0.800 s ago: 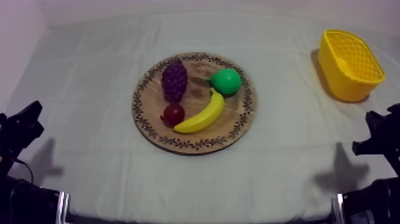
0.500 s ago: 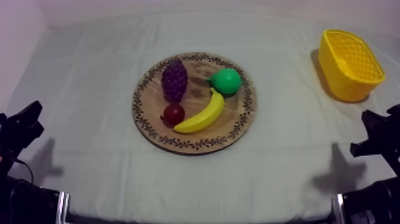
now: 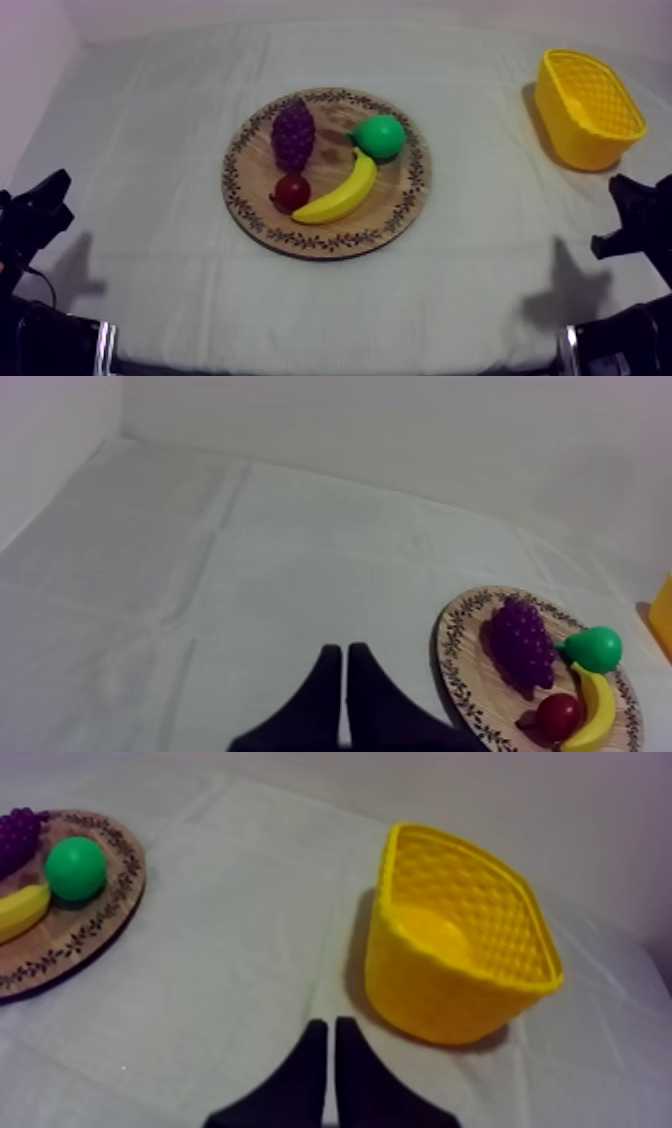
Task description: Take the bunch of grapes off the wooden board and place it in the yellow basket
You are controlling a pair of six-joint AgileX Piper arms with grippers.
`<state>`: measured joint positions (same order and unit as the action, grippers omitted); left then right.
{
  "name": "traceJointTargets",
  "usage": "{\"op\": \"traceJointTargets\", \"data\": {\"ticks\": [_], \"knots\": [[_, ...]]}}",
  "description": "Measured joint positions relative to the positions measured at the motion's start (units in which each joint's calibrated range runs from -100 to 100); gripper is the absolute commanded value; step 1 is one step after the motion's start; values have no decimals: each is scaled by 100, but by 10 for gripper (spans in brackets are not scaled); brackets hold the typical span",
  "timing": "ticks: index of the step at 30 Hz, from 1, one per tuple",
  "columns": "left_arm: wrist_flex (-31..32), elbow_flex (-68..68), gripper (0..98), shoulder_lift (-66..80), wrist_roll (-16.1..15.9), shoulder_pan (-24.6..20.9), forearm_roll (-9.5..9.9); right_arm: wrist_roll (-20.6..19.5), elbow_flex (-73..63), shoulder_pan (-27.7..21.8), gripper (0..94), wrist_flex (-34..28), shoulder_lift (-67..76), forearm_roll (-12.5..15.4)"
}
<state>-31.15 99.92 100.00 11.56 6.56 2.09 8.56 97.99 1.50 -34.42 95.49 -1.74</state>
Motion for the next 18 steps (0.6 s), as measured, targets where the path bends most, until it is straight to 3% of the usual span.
{"op": "traceJointTargets", "data": {"ticks": [13,18], "knots": [[0,0,1,0,0,0,0,-732,-1405,1073,3,387,-1418,-912],[0,0,1,0,0,0,0,-807,-2234,1494,3,355,-2249,-904]]}}
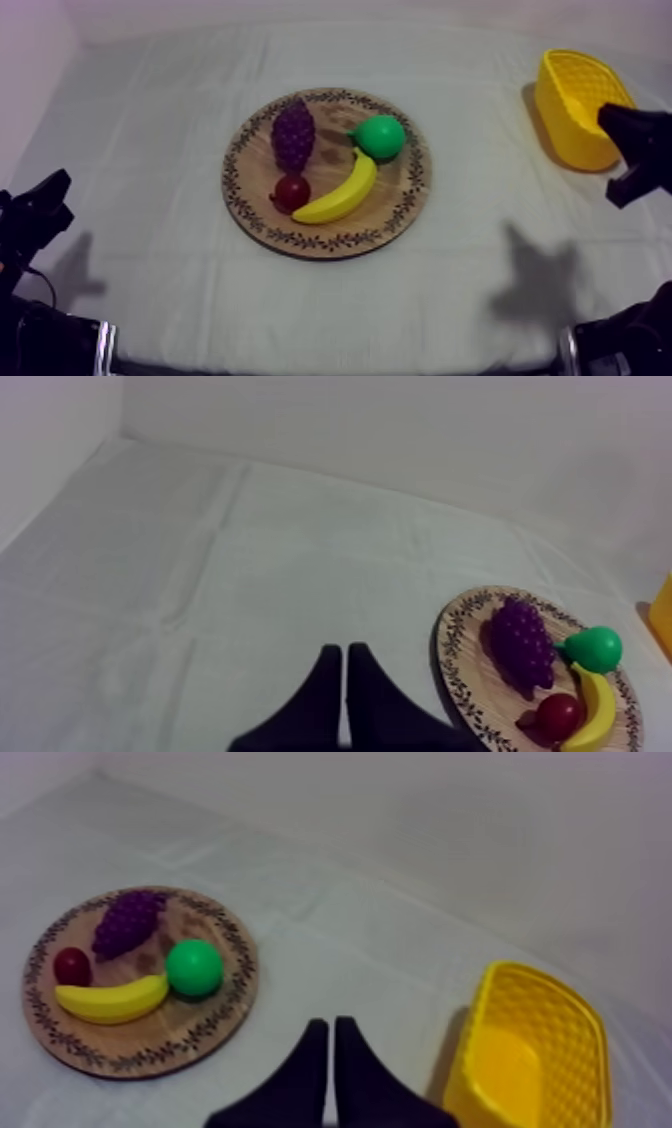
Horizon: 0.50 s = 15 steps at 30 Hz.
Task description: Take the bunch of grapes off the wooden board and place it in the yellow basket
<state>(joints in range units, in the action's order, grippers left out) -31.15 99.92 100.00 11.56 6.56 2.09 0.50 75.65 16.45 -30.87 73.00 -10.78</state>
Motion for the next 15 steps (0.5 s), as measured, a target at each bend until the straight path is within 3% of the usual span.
{"op": "traceJointTargets", "data": {"ticks": [6,15], "knots": [[0,0,1,0,0,0,0,-50,-1064,431,3,-108,-1081,-76],[0,0,1,0,0,0,0,-449,-2732,915,3,-391,-2687,-266]]}}
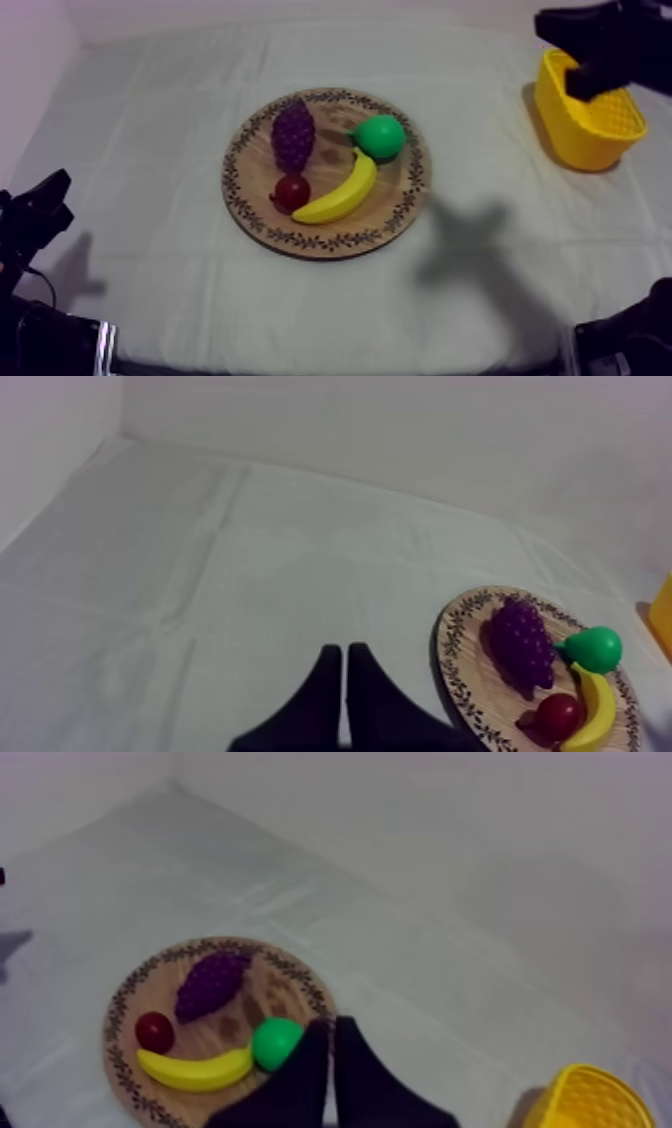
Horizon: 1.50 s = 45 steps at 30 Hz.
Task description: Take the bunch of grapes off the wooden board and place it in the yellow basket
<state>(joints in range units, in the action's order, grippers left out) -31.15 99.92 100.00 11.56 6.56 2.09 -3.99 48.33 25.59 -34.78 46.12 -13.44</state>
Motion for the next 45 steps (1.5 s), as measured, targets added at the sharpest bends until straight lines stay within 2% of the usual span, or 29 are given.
{"op": "traceJointTargets", "data": {"ticks": [16,26,36,45], "knots": [[0,0,1,0,0,0,0,-1384,-3449,780,3,-1690,-2982,-371],[0,0,1,0,0,0,0,-2274,-5442,1101,3,-3221,-4686,-720],[0,0,1,0,0,0,0,-2670,-6921,1115,3,-4480,-5931,-766],[0,0,1,0,0,0,0,-2715,-7332,1175,54,-5158,-6540,-704]]}}
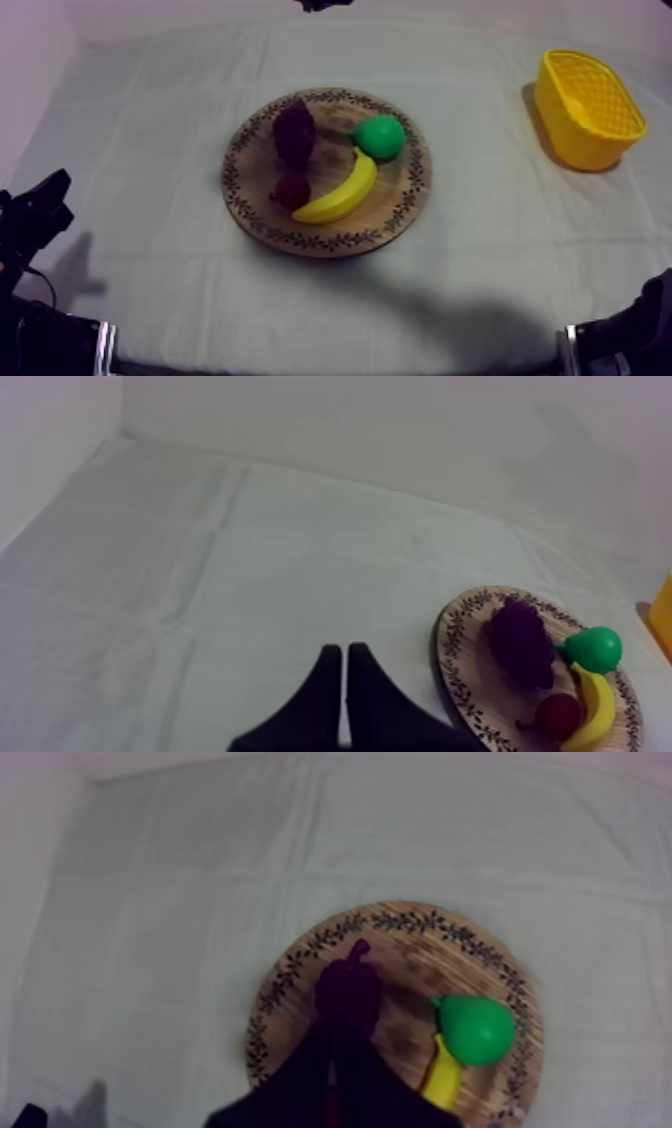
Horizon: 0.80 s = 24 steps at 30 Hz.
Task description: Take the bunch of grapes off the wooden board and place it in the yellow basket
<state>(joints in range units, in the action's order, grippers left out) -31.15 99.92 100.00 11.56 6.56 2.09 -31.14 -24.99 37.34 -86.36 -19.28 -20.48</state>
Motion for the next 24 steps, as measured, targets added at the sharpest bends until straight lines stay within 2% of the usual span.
{"op": "traceJointTargets", "data": {"ticks": [4,7,17,20,24], "knots": [[0,0,1,0,0,0,0,11,-39,21,123,-93,-172,17],[0,0,1,0,0,0,0,36,-11,21,208,-97,-271,122],[0,0,1,0,0,0,0,141,129,-71,619,414,-412,405],[0,0,1,0,0,0,0,161,151,-115,672,517,-479,425],[0,0,1,0,0,0,0,195,179,-168,683,756,-576,432]]}}
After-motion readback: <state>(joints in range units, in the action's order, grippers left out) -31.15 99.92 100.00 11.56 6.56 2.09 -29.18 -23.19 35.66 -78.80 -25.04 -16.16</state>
